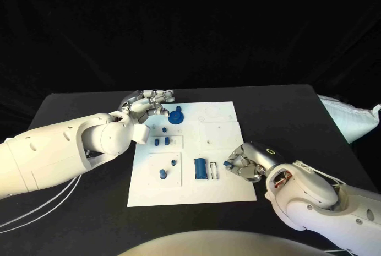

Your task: Assemble the parts on the task board

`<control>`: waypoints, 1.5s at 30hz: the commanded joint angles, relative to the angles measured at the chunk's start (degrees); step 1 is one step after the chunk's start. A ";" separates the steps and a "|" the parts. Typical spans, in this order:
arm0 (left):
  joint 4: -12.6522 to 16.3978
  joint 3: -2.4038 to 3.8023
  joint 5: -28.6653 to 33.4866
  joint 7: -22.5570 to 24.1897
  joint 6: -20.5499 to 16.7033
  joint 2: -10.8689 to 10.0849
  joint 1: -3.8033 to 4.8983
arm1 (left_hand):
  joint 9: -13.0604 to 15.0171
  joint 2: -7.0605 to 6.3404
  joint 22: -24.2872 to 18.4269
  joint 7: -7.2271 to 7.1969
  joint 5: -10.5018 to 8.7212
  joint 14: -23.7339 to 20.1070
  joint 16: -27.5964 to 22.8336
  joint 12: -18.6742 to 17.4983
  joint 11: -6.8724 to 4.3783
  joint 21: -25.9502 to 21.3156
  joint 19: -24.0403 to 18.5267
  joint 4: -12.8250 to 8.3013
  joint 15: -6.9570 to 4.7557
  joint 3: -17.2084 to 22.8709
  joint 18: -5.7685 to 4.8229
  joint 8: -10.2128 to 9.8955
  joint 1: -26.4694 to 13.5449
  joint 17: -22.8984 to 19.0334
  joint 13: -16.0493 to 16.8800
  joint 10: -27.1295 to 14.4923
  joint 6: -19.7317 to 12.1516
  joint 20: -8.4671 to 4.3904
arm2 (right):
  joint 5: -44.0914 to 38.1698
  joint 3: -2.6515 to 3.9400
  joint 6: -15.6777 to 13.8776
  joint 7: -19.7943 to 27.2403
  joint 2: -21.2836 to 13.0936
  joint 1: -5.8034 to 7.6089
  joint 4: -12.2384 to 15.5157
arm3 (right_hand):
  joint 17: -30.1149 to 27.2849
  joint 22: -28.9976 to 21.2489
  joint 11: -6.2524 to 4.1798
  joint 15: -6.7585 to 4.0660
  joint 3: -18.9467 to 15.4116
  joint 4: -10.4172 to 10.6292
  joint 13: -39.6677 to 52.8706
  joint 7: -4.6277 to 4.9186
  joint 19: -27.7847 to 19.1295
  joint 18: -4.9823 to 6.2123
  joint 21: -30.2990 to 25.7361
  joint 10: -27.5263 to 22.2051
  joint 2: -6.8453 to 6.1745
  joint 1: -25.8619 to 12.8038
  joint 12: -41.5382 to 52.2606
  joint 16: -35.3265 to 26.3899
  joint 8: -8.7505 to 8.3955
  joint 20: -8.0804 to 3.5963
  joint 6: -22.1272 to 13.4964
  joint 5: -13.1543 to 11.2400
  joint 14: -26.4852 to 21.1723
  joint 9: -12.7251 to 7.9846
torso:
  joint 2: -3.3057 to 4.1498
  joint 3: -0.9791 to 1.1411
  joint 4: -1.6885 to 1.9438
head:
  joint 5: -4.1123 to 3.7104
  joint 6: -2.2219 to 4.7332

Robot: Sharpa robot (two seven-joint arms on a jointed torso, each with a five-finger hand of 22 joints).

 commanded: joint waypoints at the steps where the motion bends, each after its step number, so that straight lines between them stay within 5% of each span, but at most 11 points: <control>1: 0.25 0.04 -0.27 0.14 1.11 0.12 0.01 | 0.00 -0.23 0.07 0.07 0.23 -0.35 0.01 0.33 0.02 -0.02 -0.10 -0.35 0.16 -0.10 0.57 0.26 -0.17 -0.03 0.06 -0.40 -0.35 0.29 | 7.55 0.05 -4.02 -0.66 0.17 0.09 0.49 | 10.71 0.80 0.00 -0.13 0.12 0.49 5.03 -0.89 0.27 0.25 0.17 1.75 -0.29 -0.91 0.36 0.32 -0.19 -0.03 1.38 0.10 5.08 0.38 | 0.02 -0.01 0.02 | 0.09 -0.12; 9: 0.31 0.04 -0.28 0.10 1.16 0.17 0.02 | 0.00 -0.23 0.07 0.07 0.23 -0.35 0.01 0.33 0.02 -0.02 -0.10 -0.35 0.16 -0.10 0.57 0.26 -0.17 -0.03 0.06 -0.40 -0.35 0.29 | 13.35 0.09 -3.56 -0.52 1.12 0.17 0.38 | 10.97 1.10 -0.08 -0.20 0.87 1.25 5.27 -0.99 0.46 0.18 0.37 1.92 -1.11 -2.43 0.66 0.46 -0.36 -0.11 1.89 1.34 5.13 0.54 | 0.00 -0.02 -0.08 | 0.21 0.01; 18: 0.27 0.04 -0.28 0.10 1.25 0.37 0.02 | 0.00 -0.23 0.07 0.07 0.23 -0.35 0.01 0.33 0.02 -0.02 -0.10 -0.35 0.16 -0.10 0.57 0.26 -0.17 -0.03 0.06 -0.40 -0.35 0.29 | 15.85 0.04 0.50 -0.54 3.10 0.60 -1.11 | 10.91 1.15 -0.18 -0.28 0.58 2.44 5.43 -1.15 0.48 0.18 0.38 2.06 -1.61 -4.56 0.80 0.41 -0.31 -0.18 2.64 3.63 5.12 0.90 | 0.00 0.00 0.02 | 0.25 -0.05; 45: 0.21 0.04 -0.28 -0.49 1.74 0.57 0.02 | 0.01 -0.24 0.09 0.09 0.22 -0.44 -0.02 0.48 0.04 -0.01 -0.14 -0.41 0.16 -0.08 0.58 0.35 -0.12 -0.20 0.07 -0.51 -0.43 0.31 | 15.53 -0.26 0.91 -0.55 5.55 0.75 -3.23 | 10.81 1.29 -0.62 -0.66 -0.90 2.87 5.09 -1.67 0.56 0.16 0.44 2.03 -2.33 -6.04 0.09 0.34 0.44 -0.49 3.79 5.10 5.10 1.73 | 0.01 0.01 -0.09 | 0.77 -0.24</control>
